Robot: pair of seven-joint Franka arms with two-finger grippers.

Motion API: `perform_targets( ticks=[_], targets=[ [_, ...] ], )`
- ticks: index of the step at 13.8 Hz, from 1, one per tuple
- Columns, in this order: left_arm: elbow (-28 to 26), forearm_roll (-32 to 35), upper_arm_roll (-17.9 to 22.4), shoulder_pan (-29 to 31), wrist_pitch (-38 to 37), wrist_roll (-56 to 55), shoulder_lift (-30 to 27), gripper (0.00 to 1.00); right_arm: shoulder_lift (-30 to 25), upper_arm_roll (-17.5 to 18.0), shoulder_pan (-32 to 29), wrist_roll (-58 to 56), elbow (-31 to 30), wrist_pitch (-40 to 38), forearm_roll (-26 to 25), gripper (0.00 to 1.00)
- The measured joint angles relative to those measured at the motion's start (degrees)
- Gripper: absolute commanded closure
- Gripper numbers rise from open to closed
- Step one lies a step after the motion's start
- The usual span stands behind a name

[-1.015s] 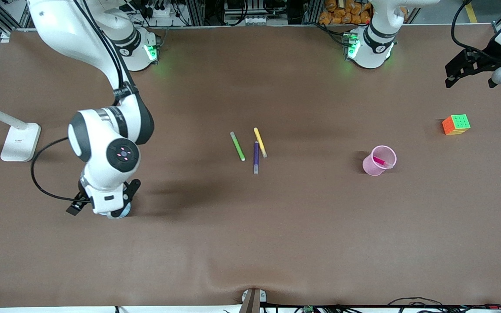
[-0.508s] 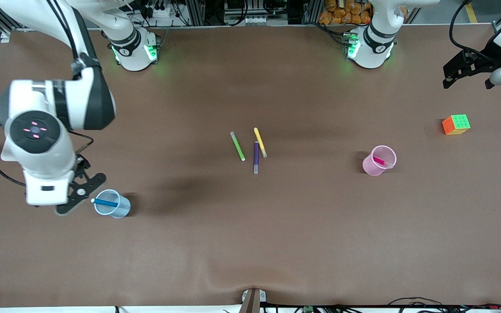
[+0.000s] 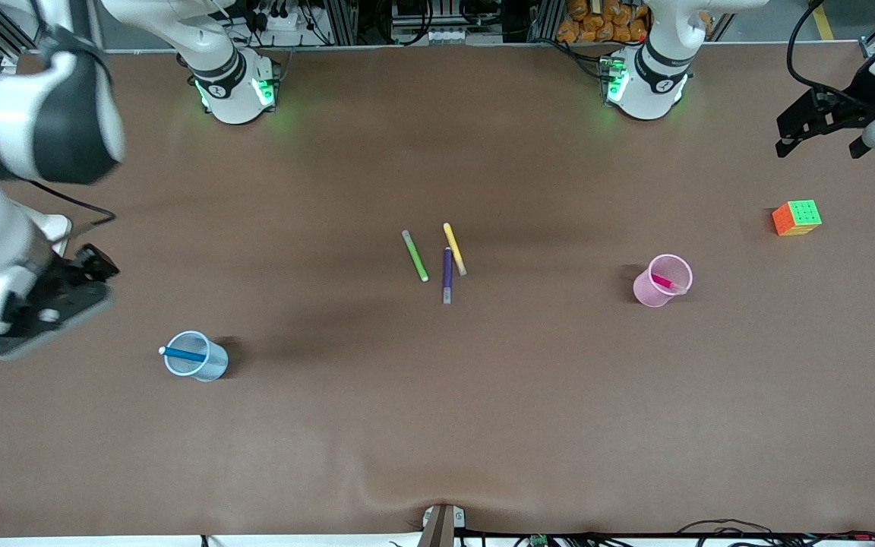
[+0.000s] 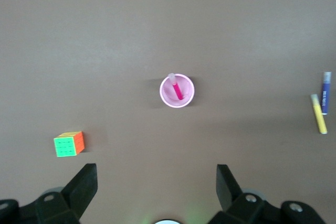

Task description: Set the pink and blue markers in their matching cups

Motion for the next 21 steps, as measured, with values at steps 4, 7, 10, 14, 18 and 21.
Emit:
perform_targets(
  ticks=[4,7,10,14,18,21],
  targets=[
    [0.00,-0.33,0.64,0.97,-0.27,0.29,0.00,0.00,-1.97,0.03,-3.86,9.75,-0.62,-3.34,7.17,0.00],
    [0.34,-0.34,0.72,1.68,-0.52,0.79,0.00,0.00,-5.11,0.47,-4.73,14.47,-3.67,-3.63,8.65,0.00],
    [0.51,-0.34,0.39,1.62,-0.76,0.80,0.00,0.00,-9.81,1.89,-6.62,16.99,-8.22,-3.61,8.92,0.00],
    [0.88,-0.38,0.32,1.42,-0.84,0.79,0.00,0.00,-16.02,3.64,-8.34,20.11,-15.77,0.20,9.11,0.00],
    [1.03,-0.39,0.59,1.55,-0.91,0.50,0.01,0.00,-22.01,4.63,-8.88,22.30,-23.44,2.77,9.12,0.00],
    [2.47,0.05,0.86,1.79,-1.45,0.37,0.57,0.00,-23.37,4.64,-8.93,22.41,-24.70,2.80,9.11,0.00]
  ],
)
